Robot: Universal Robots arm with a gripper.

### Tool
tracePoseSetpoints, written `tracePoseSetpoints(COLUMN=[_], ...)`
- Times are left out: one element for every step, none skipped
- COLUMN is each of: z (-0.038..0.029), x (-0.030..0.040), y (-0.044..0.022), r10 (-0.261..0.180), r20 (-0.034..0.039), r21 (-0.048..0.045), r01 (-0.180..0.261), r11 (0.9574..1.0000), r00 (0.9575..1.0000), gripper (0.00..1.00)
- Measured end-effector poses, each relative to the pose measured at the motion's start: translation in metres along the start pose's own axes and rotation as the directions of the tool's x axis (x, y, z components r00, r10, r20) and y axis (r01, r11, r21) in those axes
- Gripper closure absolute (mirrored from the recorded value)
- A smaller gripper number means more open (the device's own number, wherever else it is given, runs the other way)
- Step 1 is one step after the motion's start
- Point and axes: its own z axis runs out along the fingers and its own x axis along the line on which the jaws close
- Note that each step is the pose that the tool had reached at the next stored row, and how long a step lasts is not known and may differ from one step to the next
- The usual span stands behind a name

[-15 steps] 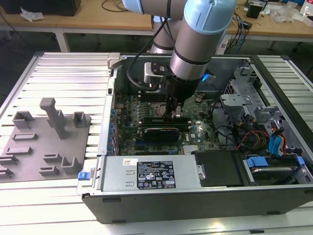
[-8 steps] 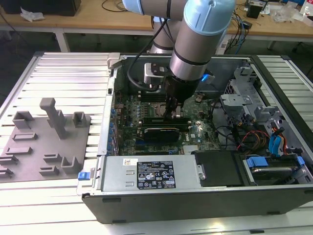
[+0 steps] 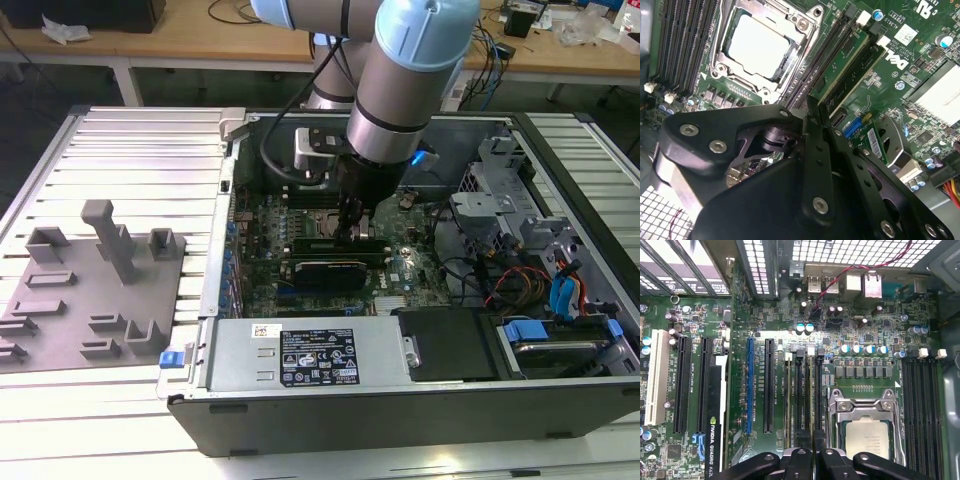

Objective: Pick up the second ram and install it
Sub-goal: 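Insert the second ram into the second slot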

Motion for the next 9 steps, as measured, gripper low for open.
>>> tracePoseSetpoints(z=[0.0003,0.0006,0.0012,0.0016,0.0019,0.0022,0.0029,0.0042,0.0043], x=[0.0001,0.0001,0.0001,-0.0002,-0.0003,-0.0005,-0.0009,-0.0011,-0.0011], y=[-0.0001,-0.0002,-0.0004,-0.0006,-0.0006,-0.0006,-0.0007,-0.0009,-0.0009], r10=[0.000,0.000,0.000,0.000,0.000,0.000,0.000,0.000,0.000], r20=[-0.0002,-0.0003,-0.0002,-0.0003,-0.0003,-0.0002,-0.0003,-0.0005,-0.0005], r21=[0.0000,0.0000,0.0001,0.0001,0.0002,0.0002,0.0001,0.0001,0.0001], r01=[0.000,0.000,0.000,0.000,0.000,0.000,0.000,0.000,0.000], r11=[1.0000,1.0000,1.0000,1.0000,1.0000,1.0000,1.0000,1.0000,1.0000], r00=[1.0000,1.0000,1.0000,1.0000,1.0000,1.0000,1.0000,1.0000,1.0000], gripper=[0.87,0.87,0.87,0.87,0.87,0.87,0.87,0.87,0.87])
